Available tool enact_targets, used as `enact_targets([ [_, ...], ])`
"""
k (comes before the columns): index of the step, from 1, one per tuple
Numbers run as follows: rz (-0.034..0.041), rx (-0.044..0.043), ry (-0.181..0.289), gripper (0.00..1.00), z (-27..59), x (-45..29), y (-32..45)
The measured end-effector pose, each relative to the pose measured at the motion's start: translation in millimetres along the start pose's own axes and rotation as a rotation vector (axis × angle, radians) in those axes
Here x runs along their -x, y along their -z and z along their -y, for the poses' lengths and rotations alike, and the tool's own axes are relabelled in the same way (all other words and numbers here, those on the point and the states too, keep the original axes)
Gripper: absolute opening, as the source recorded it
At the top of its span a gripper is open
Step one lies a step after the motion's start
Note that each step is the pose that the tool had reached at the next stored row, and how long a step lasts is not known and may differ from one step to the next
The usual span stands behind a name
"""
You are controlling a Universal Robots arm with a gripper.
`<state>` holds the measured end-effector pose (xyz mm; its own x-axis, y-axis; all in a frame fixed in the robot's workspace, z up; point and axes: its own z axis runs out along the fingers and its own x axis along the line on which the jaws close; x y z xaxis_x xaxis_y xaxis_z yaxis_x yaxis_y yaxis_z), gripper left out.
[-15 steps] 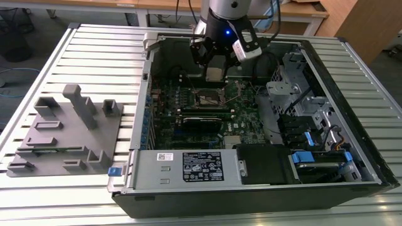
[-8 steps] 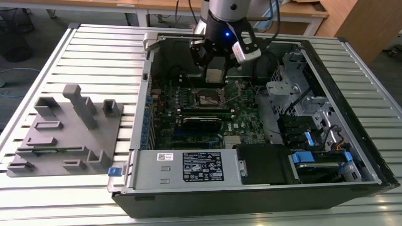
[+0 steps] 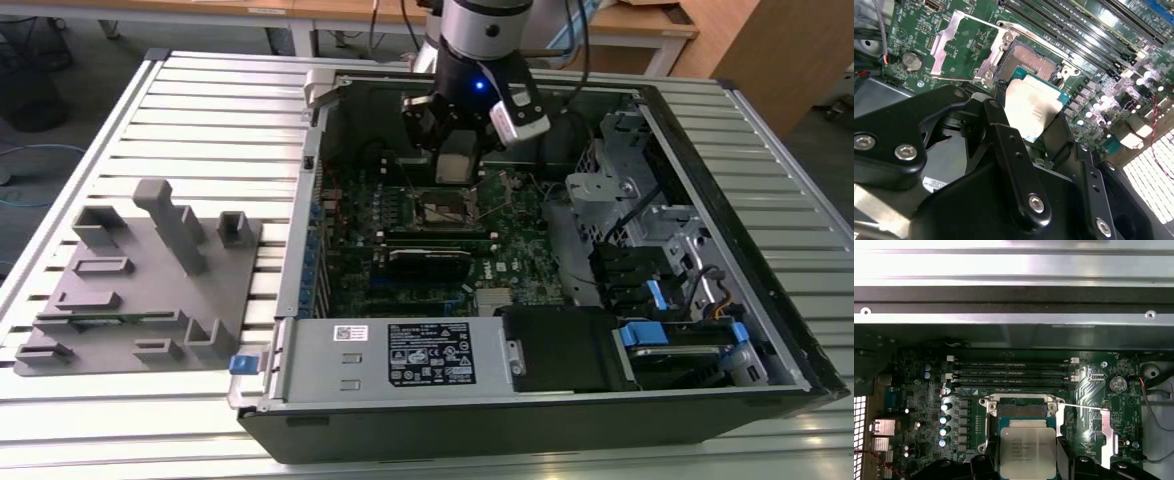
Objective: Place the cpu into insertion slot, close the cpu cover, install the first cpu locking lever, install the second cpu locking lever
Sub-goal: 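Place the cpu into insertion slot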
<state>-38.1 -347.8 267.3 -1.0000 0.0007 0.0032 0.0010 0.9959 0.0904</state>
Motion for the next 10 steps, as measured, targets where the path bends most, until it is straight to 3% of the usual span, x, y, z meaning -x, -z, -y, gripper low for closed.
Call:
enact_targets([
  [10,-0.0006,-0.0001,0.007,0.54,1.8,-0.2,-18.0],
])
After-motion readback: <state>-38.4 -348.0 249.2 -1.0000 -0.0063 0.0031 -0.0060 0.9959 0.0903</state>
